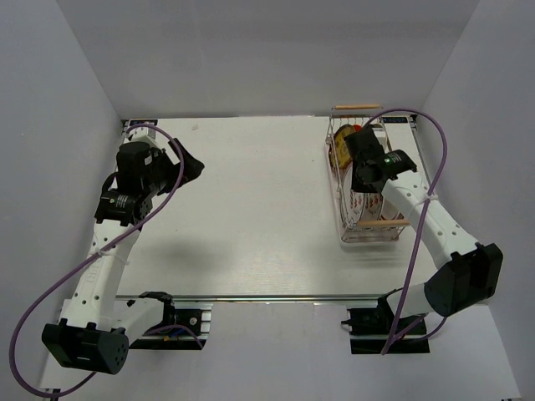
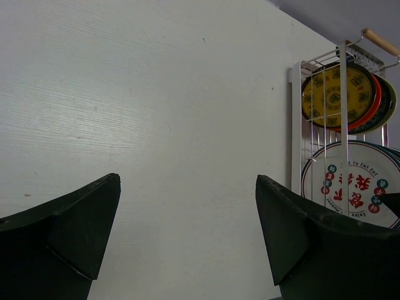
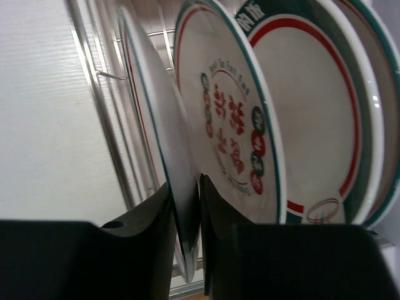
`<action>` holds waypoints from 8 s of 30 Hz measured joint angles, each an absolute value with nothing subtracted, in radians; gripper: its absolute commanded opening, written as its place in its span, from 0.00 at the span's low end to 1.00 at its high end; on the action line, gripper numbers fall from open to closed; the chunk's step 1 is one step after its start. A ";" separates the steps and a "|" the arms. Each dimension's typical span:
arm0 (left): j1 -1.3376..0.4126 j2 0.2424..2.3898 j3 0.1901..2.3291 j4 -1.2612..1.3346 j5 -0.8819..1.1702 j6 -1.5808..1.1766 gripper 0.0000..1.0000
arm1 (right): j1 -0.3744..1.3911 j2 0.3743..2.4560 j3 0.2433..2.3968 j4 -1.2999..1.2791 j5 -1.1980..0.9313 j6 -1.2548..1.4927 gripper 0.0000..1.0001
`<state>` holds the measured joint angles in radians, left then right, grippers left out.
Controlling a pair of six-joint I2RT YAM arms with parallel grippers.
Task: Unload the plates from the dish rack
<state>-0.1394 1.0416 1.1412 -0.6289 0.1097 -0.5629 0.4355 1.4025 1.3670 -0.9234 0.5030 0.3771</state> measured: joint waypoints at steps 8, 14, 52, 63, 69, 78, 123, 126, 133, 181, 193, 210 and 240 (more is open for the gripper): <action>-0.139 1.042 1.141 -0.629 0.094 -0.566 0.98 | 0.445 1.421 1.422 -0.985 0.556 0.326 0.03; -0.139 1.042 1.141 -0.628 0.096 -0.566 0.98 | 0.444 1.421 1.539 -1.007 0.579 0.289 0.00; -0.151 1.243 0.911 -0.249 0.757 -0.558 0.71 | 0.445 1.448 1.219 -0.068 -0.592 0.579 0.00; -0.154 1.274 0.902 -0.206 0.796 -0.609 0.00 | 0.447 1.530 1.205 -0.043 -0.615 0.572 0.50; -0.154 1.314 0.892 -0.221 0.739 -0.595 0.00 | 0.445 1.502 1.224 -0.175 -0.478 0.505 0.89; -0.155 1.482 0.923 -0.262 0.656 -0.583 0.00 | 0.445 1.234 1.194 -0.355 -0.038 0.413 0.89; -0.187 1.850 1.407 -0.788 0.247 -0.543 0.98 | 0.445 1.101 1.224 -0.709 0.481 0.336 0.89; -0.187 1.692 1.437 -0.809 0.133 -0.552 0.98 | 0.445 1.115 1.231 -0.720 0.525 0.331 0.89; -0.187 1.177 1.391 -0.749 -0.032 -0.570 0.98 | 0.445 1.166 1.232 -0.733 0.594 0.317 0.75; -0.187 1.105 1.232 -0.660 0.066 -0.577 0.98 | 0.392 1.196 1.554 -0.786 0.486 0.064 0.00; -0.187 1.188 1.050 -0.384 0.524 -0.543 0.98 | 0.393 1.321 1.381 -0.506 -0.262 0.198 0.00; -0.239 1.376 0.971 -0.197 0.770 -0.564 0.13 | 0.393 1.561 1.276 -0.209 -0.727 0.478 0.17; -0.224 1.756 1.167 -0.456 0.408 -0.546 0.00 | 0.381 1.063 1.224 -0.482 0.198 0.363 0.89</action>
